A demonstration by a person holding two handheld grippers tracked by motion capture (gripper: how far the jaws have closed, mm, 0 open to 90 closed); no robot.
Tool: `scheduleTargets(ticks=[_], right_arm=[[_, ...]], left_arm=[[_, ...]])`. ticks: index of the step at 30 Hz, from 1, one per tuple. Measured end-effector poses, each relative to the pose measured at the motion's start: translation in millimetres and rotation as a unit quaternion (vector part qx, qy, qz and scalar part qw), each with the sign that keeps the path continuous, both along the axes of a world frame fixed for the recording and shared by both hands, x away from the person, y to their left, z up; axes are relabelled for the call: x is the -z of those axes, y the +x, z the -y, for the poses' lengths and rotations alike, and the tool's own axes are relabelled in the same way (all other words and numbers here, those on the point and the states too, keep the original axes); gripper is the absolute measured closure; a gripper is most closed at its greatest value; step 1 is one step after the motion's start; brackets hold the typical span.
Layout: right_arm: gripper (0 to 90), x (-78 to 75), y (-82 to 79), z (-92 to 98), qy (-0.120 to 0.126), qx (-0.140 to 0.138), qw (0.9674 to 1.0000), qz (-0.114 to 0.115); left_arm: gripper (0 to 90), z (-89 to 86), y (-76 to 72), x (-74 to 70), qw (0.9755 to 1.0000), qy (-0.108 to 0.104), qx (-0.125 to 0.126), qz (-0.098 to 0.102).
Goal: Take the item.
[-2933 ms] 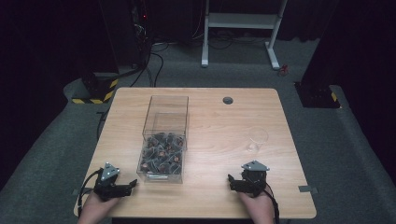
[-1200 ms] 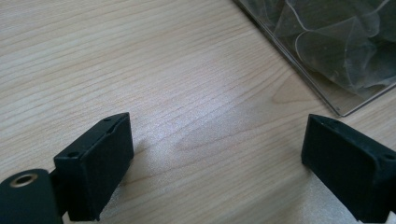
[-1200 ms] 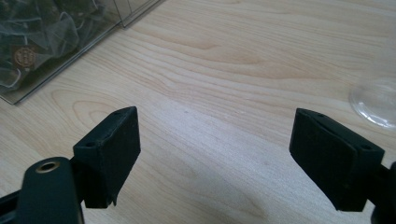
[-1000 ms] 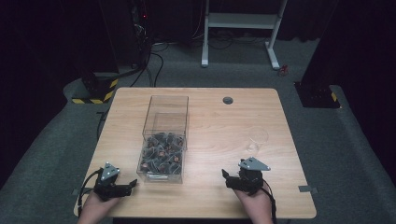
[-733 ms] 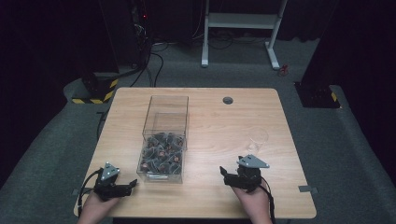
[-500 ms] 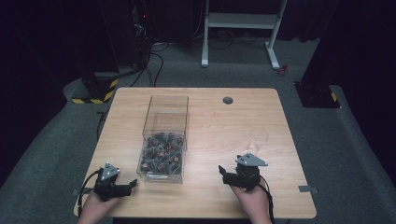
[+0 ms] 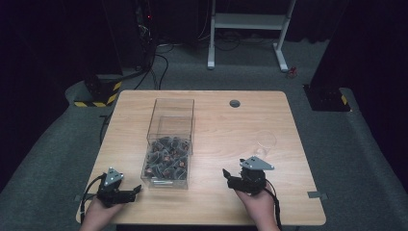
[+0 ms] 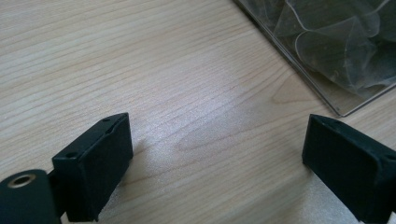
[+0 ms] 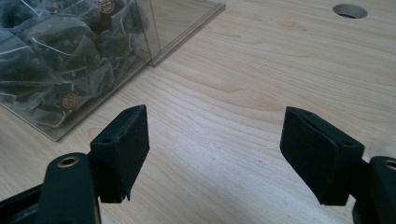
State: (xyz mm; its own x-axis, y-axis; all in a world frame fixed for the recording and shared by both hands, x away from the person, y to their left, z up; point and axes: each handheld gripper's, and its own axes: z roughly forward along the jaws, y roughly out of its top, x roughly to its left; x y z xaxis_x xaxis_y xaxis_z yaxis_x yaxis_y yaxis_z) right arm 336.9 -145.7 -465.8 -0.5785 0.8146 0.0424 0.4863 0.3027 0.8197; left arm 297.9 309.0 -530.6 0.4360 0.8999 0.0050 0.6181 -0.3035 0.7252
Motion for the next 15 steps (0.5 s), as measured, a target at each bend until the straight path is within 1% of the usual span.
scheduleTargets(ticks=[1, 3, 6, 9, 13, 15], right_arm=[[24.3, -0.5, -0.4, -0.9, 0.004, 0.000, 1.0000, -0.001], [24.3, -1.9, -0.1, -1.8, 0.004, -0.004, 1.0000, 0.002], [24.3, -3.8, -0.5, -4.7, 0.004, -0.001, 1.0000, 0.005], [25.5, -6.5, -0.5, -7.8, 0.008, -0.005, 0.9999, 0.006], [27.6, -11.1, -0.3, -12.5, 0.010, -0.012, 0.9998, 0.015], [28.2, -13.7, -1.3, -15.8, 0.009, -0.011, 0.9997, 0.020]], left_arm=[[8.9, 0.0, 0.0, 0.0, 1.0000, 0.000, 0.000, 0.000], [8.8, 0.0, 0.0, 0.0, 1.0000, 0.000, 0.000, 0.000], [8.8, 0.0, 0.0, 0.0, 1.0000, 0.000, 0.000, 0.000], [8.7, 0.1, 0.1, 0.1, 1.0000, -0.001, 0.000, 0.001], [8.7, 0.0, 0.1, 0.1, 1.0000, 0.000, 0.001, 0.000], [8.7, 0.0, 0.1, 0.1, 1.0000, 0.000, 0.001, 0.000]])
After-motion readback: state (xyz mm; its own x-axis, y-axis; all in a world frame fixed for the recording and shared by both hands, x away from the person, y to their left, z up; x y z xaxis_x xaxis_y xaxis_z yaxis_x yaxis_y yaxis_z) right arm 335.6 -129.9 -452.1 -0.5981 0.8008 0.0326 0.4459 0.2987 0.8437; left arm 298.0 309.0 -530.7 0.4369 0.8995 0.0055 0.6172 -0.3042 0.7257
